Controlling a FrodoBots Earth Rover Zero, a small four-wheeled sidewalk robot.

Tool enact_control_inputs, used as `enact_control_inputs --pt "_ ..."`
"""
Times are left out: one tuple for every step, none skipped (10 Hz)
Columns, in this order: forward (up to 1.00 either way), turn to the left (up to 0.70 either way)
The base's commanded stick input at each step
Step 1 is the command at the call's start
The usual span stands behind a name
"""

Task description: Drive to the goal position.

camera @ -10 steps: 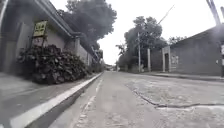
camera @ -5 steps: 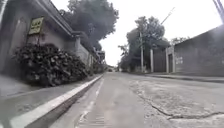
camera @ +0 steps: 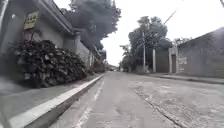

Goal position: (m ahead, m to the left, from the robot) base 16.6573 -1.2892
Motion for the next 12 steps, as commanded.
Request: enact_control_inputs --pt "0.7 0.0" --pt "0.7 0.0" --pt "0.7 0.0" --pt "0.7 0.0" --pt "0.7 0.0" --pt "0.7 0.0" --pt "0.7 0.0" --pt "0.7 0.0" --pt "0.7 0.0" --pt "0.7 0.0" --pt "0.7 0.0" --pt "0.7 0.0"
